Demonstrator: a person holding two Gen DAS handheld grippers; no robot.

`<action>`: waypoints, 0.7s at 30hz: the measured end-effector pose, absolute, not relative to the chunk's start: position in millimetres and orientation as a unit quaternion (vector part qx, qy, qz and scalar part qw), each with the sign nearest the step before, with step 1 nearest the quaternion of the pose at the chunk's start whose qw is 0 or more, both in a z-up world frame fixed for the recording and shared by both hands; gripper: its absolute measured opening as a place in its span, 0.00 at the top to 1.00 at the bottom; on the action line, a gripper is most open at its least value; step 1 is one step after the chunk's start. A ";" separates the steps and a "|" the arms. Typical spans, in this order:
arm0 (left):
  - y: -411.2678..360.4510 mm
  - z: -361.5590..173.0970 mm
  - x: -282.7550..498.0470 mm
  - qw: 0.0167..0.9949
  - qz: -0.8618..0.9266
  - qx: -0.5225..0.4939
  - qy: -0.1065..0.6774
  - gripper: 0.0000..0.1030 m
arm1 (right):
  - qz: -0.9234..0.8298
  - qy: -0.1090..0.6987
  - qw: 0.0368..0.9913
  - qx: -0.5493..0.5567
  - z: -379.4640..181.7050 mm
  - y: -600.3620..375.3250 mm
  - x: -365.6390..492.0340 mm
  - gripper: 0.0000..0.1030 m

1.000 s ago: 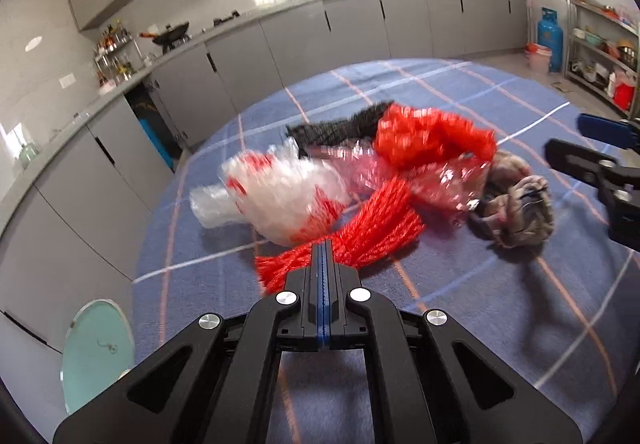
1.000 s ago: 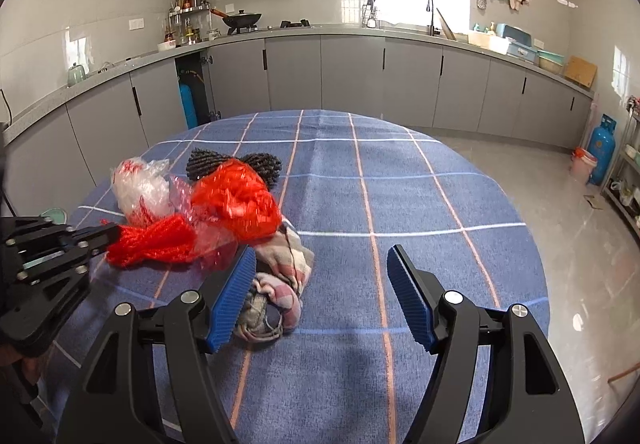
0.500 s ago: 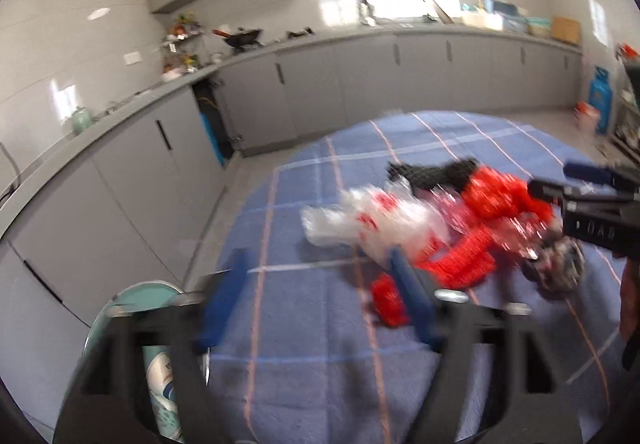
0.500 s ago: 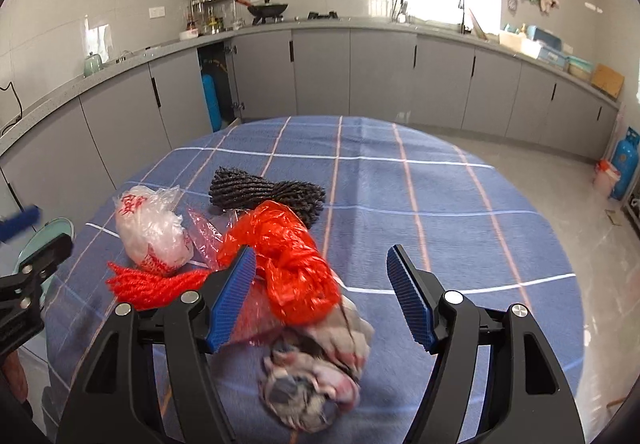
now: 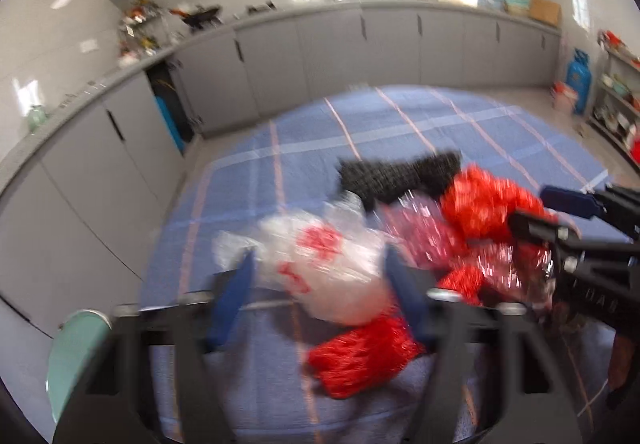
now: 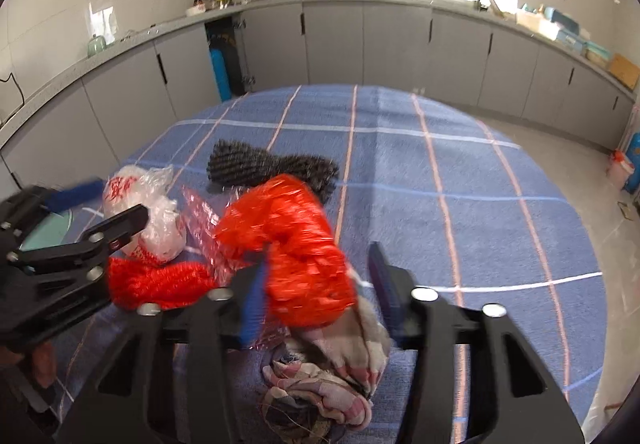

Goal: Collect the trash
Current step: 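Grasp the clear plastic bag with the left gripper while the right gripper grasps the red plastic bag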

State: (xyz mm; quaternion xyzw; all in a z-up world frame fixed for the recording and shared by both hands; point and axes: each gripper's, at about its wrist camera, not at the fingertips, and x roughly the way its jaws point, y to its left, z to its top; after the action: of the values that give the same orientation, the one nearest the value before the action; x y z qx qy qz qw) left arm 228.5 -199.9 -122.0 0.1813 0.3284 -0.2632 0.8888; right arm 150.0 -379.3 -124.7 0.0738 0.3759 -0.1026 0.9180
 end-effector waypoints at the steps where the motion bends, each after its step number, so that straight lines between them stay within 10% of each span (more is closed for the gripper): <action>1: -201.2 -124.8 227.4 0.888 -0.266 0.180 0.328 0.58 | -0.097 0.382 0.916 0.073 -127.0 -378.6 150.6 0.69; 10: -201.8 -123.9 219.1 0.888 -0.278 0.188 0.314 0.82 | -0.091 0.363 0.925 0.067 -119.9 -368.9 142.1 0.82; 21: -171.2 -85.2 200.9 0.916 -0.245 0.180 0.263 0.83 | -0.092 0.326 0.940 0.050 -88.3 -344.3 128.7 0.83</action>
State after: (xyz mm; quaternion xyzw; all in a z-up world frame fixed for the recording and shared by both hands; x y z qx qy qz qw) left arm 200.9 -171.2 -85.2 0.1804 0.2630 -0.2449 0.9156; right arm 128.7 -344.3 -88.3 0.0500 0.3257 -0.0917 0.9397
